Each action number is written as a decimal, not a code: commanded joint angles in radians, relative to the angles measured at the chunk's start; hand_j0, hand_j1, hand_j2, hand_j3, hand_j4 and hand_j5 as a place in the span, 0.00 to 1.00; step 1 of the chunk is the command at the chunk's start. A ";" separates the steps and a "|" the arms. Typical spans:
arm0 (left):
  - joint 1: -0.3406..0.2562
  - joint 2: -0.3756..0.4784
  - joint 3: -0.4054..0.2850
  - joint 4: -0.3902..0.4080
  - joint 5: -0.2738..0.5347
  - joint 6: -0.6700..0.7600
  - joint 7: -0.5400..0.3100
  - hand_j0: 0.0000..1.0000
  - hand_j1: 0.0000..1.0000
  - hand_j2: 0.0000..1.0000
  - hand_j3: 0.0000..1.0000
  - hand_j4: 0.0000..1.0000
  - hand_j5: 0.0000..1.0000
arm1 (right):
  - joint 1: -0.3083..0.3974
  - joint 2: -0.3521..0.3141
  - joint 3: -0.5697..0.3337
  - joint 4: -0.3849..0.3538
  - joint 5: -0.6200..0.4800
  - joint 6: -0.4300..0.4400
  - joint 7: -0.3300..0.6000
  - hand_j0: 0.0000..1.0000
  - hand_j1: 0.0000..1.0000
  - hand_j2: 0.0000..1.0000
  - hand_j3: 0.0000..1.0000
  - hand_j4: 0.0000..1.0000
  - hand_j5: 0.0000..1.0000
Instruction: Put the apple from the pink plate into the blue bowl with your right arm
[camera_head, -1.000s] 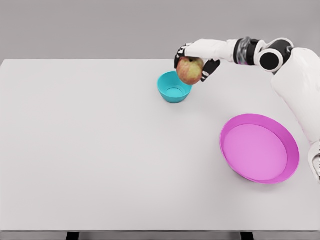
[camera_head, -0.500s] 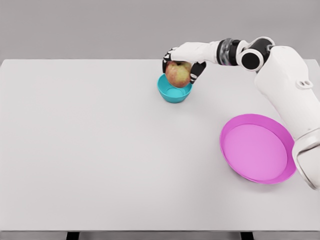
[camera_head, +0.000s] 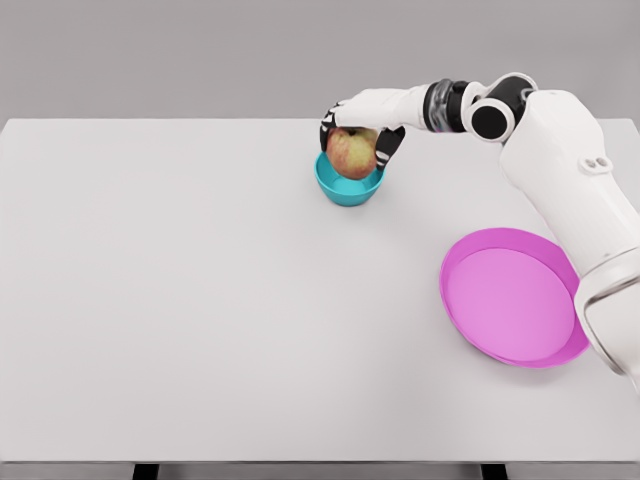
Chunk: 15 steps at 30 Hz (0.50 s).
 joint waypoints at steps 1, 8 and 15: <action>0.000 0.000 0.000 0.000 0.001 0.000 0.000 1.00 1.00 1.00 1.00 1.00 1.00 | 0.000 0.001 -0.002 0.001 -0.005 0.003 -0.001 0.53 0.53 0.53 0.53 0.53 0.53; 0.000 0.000 0.000 0.000 0.001 0.000 0.000 1.00 1.00 1.00 1.00 1.00 1.00 | -0.002 0.011 0.004 0.003 -0.005 0.003 -0.001 0.53 0.53 0.53 0.53 0.53 0.53; 0.000 0.000 0.000 0.000 0.001 0.000 0.000 1.00 1.00 1.00 1.00 1.00 1.00 | -0.002 0.011 0.005 0.004 -0.003 0.003 -0.001 0.55 0.55 0.55 0.55 0.55 0.55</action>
